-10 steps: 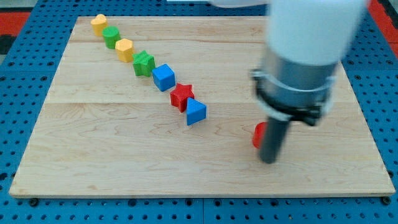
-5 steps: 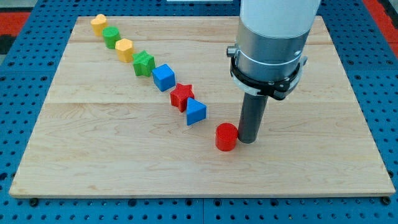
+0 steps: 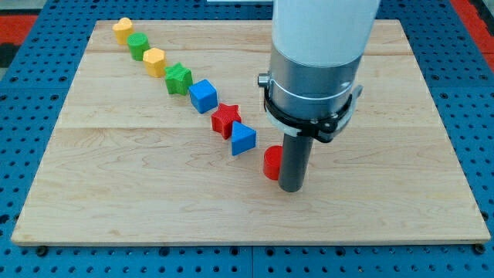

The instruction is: Push the red circle towards the blue triangle

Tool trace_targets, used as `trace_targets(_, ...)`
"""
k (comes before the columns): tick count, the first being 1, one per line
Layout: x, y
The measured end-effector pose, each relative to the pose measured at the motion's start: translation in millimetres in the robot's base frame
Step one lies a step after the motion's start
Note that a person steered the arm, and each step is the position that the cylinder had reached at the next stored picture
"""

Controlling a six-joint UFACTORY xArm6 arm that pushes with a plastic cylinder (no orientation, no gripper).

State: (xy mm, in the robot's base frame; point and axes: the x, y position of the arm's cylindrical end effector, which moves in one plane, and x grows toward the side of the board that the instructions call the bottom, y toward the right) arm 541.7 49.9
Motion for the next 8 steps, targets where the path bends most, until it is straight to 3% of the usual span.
trace_targets(8, -46.6, 13.8)
